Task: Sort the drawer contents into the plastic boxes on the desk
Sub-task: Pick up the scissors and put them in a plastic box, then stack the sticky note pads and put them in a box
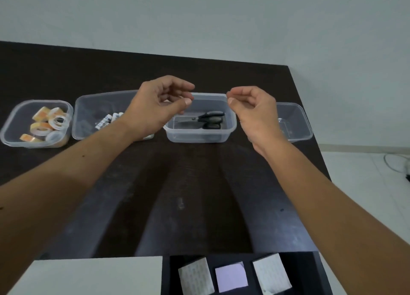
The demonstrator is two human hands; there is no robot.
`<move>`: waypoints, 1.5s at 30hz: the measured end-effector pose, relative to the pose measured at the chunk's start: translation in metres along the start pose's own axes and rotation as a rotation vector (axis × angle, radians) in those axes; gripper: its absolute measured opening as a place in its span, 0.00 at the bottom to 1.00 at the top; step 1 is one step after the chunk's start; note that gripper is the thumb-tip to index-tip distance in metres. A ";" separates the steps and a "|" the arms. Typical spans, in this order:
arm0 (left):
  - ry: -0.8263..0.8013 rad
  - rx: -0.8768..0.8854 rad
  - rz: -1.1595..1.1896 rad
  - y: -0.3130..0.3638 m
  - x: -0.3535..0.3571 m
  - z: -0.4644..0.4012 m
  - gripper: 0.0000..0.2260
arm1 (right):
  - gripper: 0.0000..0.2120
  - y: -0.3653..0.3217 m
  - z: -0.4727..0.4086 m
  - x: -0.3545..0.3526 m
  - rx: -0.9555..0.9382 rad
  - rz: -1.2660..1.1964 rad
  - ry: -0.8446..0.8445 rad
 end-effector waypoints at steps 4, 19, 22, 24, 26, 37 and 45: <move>-0.065 0.031 0.043 0.011 0.032 0.019 0.13 | 0.09 0.007 0.032 -0.017 -0.037 -0.056 -0.082; -0.041 -0.081 0.260 -0.028 0.141 0.185 0.14 | 0.13 0.117 0.197 -0.093 0.024 -0.284 -0.277; -0.022 -0.113 0.281 -0.037 0.157 0.217 0.15 | 0.15 0.141 0.225 -0.099 0.048 -0.291 -0.309; -0.016 -0.136 0.299 -0.044 0.172 0.243 0.15 | 0.15 0.161 0.246 -0.102 0.072 -0.275 -0.342; -0.006 -0.168 0.290 -0.055 0.186 0.272 0.14 | 0.15 0.185 0.266 -0.104 0.092 -0.217 -0.375; 0.013 -0.370 -0.067 -0.128 0.204 0.344 0.19 | 0.26 0.259 0.297 -0.087 -0.014 0.568 -0.434; -0.057 -0.329 -0.335 -0.140 0.210 0.336 0.29 | 0.39 0.270 0.297 -0.076 -0.018 0.792 -0.456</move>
Point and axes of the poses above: each hand's wrist, its own z-axis away from the middle knuckle, its own x-axis out of the palm, y = z × x, the point moved 6 cm from there along -z, towards the middle knuckle, and after that the axes turned 11 degrees about z, right-handed, at the moved point
